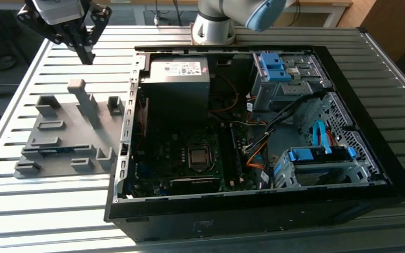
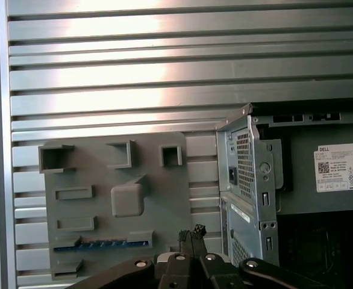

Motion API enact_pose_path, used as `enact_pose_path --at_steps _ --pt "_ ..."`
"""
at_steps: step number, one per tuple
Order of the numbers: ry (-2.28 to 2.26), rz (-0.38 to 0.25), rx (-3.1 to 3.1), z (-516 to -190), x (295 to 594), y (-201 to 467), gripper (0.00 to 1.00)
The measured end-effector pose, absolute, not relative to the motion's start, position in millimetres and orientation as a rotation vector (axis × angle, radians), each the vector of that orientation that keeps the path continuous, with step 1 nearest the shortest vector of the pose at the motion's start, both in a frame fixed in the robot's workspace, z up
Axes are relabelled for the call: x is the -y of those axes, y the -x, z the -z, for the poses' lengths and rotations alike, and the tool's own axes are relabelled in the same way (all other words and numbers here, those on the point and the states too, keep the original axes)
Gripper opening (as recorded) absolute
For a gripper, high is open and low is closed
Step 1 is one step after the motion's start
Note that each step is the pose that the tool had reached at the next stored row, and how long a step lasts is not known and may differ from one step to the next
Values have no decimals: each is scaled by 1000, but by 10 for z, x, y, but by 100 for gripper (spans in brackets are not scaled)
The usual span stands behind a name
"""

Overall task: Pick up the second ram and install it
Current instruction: 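Reach for the second ram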

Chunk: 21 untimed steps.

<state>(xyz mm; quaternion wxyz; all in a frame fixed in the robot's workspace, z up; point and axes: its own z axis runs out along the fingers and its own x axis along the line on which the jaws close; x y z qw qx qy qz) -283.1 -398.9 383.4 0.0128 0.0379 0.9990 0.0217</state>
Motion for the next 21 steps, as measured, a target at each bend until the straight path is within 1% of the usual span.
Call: enact_pose_path --at_steps 21 --pt "-121 -64 -3139 -3806 4065 2946 11"
